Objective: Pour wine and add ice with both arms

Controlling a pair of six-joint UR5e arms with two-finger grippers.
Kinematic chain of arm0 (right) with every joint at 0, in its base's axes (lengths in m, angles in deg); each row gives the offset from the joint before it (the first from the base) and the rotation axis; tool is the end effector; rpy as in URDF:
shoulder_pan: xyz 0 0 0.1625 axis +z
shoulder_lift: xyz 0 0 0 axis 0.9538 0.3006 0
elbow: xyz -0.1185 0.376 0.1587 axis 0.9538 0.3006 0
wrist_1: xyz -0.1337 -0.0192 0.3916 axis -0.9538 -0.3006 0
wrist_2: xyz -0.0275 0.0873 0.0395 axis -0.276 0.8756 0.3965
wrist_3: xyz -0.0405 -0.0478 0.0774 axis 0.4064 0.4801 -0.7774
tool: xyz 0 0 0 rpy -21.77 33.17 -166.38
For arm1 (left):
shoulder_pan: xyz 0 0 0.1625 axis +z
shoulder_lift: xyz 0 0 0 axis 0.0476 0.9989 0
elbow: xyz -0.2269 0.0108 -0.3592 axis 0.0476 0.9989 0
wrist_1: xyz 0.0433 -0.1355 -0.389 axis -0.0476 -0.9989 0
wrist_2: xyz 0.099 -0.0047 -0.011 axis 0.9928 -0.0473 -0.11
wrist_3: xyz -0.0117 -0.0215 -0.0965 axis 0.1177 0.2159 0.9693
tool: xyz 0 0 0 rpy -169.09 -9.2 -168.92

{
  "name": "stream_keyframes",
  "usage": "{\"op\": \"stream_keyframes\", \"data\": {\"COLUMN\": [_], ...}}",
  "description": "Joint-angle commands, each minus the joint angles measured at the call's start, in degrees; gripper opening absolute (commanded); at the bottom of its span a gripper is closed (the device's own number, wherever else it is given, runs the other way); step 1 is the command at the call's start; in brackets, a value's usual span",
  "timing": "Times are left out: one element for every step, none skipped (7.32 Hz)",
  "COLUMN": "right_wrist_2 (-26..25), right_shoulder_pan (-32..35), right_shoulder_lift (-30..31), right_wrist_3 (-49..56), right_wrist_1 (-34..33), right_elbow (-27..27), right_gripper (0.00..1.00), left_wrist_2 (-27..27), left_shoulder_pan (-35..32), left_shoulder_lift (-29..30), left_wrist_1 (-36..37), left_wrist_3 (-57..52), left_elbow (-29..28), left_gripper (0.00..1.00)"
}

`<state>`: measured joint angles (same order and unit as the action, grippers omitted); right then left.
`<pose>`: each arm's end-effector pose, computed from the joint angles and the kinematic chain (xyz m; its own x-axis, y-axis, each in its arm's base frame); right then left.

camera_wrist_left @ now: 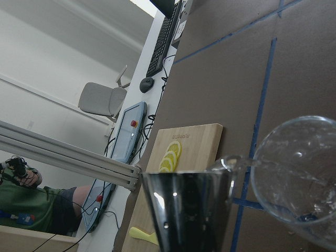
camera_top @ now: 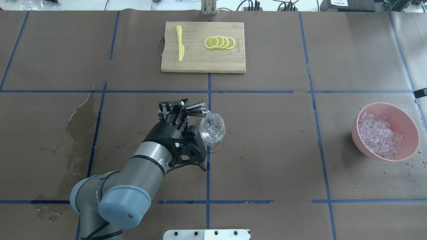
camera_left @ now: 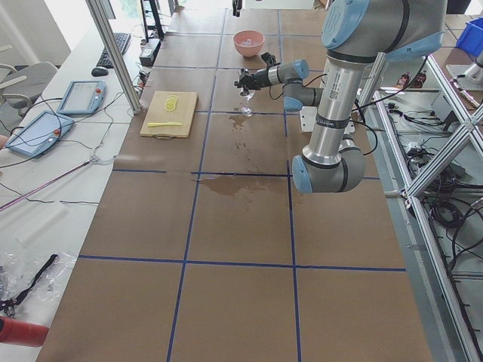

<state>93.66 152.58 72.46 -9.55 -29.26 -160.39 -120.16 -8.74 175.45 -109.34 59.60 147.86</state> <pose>-0.0357 -0.4693 0.5596 0.4071 -0.2884 0.8666 0.0082 0.9499 0.3123 0.5038 -0.3126 0.1714 0.7523 0.5142 0.4119 -0.4173 -0.1119 0.9019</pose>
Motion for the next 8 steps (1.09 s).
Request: {"op": "stream_keyframes", "data": {"right_wrist_2": [0.0, 0.0, 0.0, 0.0, 0.0, 0.0, 0.0, 0.0], "right_shoulder_pan": [0.0, 0.0, 0.0, 0.0, 0.0, 0.1, 0.0, 0.0], "right_shoulder_lift": [0.0, 0.0, 0.1, 0.1, 0.1, 0.1, 0.0, 0.0], "right_wrist_3": [0.0, 0.1, 0.1, 0.1, 0.1, 0.1, 0.1, 0.1], "right_wrist_1": [0.0, 0.0, 0.0, 0.0, 0.0, 0.0, 0.0, 0.0], "right_elbow": [0.1, 0.2, 0.2, 0.2, 0.2, 0.2, 0.2, 0.2], "right_gripper": [1.0, 1.0, 1.0, 1.0, 1.0, 1.0, 1.0, 1.0], "left_wrist_2": [-1.3, -4.4, -6.1, -6.2, -6.2, -6.2, -6.2, -6.2], "left_shoulder_pan": [0.0, 0.1, 0.0, 0.0, -0.1, -0.2, -0.3, -0.6], "left_shoulder_lift": [0.1, 0.6, 2.1, 4.7, 5.0, 5.3, 5.6, 6.9], "left_wrist_1": [3.7, 8.6, 15.4, 20.0, 21.1, 22.2, 24.6, 27.6], "left_wrist_3": [-3.5, -3.5, -3.6, -4.5, -6.1, -7.5, -8.4, -8.9], "left_elbow": [1.0, 2.8, 4.4, 4.7, 4.8, 4.8, 5.5, 5.7], "left_gripper": [0.0, 0.0, 0.0, 0.0, 0.0, 0.0, 0.0, 0.0]}}
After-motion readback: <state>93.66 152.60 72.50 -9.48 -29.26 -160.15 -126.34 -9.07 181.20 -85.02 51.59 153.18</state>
